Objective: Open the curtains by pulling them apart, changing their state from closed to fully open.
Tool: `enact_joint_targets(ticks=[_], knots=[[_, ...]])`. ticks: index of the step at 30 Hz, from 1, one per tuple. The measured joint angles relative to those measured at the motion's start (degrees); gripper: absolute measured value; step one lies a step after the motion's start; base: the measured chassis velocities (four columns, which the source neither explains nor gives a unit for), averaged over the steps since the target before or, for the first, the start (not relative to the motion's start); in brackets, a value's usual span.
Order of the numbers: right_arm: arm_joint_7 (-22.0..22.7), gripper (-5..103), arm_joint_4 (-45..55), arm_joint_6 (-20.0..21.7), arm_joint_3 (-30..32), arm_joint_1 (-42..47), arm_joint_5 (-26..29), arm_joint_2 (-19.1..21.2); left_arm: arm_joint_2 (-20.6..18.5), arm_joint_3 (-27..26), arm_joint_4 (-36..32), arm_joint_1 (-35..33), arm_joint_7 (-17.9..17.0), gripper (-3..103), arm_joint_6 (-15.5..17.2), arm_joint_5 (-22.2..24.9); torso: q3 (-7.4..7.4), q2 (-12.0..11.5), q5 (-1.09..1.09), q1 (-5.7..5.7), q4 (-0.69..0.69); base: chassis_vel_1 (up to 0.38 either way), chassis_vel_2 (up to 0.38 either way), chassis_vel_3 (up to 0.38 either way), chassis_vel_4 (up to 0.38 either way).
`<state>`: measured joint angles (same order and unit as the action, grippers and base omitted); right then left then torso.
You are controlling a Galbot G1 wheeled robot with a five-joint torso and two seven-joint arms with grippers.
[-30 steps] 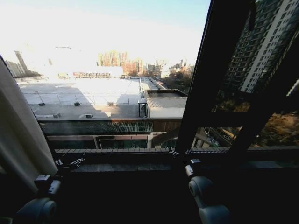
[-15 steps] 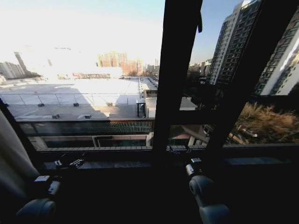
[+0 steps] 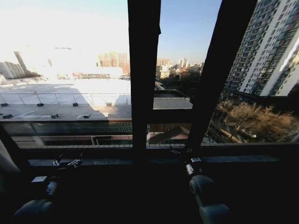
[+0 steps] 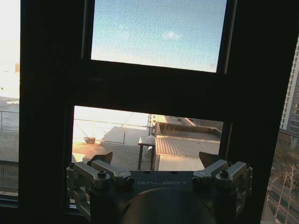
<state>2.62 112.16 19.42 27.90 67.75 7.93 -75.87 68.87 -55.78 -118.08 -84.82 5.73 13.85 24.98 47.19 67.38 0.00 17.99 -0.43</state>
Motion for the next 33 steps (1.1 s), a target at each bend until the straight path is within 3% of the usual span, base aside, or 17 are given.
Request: enact_joint_targets(ticks=[3, 5, 33], knots=[[0.4, 100, 0.2, 0.3, 0.1, 0.2, -0.1, 0.0, 0.2, 0.0, 0.0, 0.0, 0.0, 100, -0.1, 0.1, 0.0, 0.0, 0.07, 0.0, -0.03, -0.163, -0.416, 0.141, 0.397], [0.6, 100, 0.3, 0.3, 0.3, 0.4, -0.2, 0.1, 0.5, 0.1, 0.0, 0.0, 0.0, 100, -0.2, 0.1, 0.01, 0.0, -0.01, 0.01, -0.02, -0.115, -0.407, 0.122, 0.392], [0.7, 100, -0.5, 0.2, 0.9, 0.2, -0.5, -0.3, 0.4, 0.1, 0.9, 0.0, 0.2, 100, -1.0, 0.0, 0.0, 0.0, 0.0, -0.01, -0.01, 0.003, -0.368, 0.002, 0.363]])
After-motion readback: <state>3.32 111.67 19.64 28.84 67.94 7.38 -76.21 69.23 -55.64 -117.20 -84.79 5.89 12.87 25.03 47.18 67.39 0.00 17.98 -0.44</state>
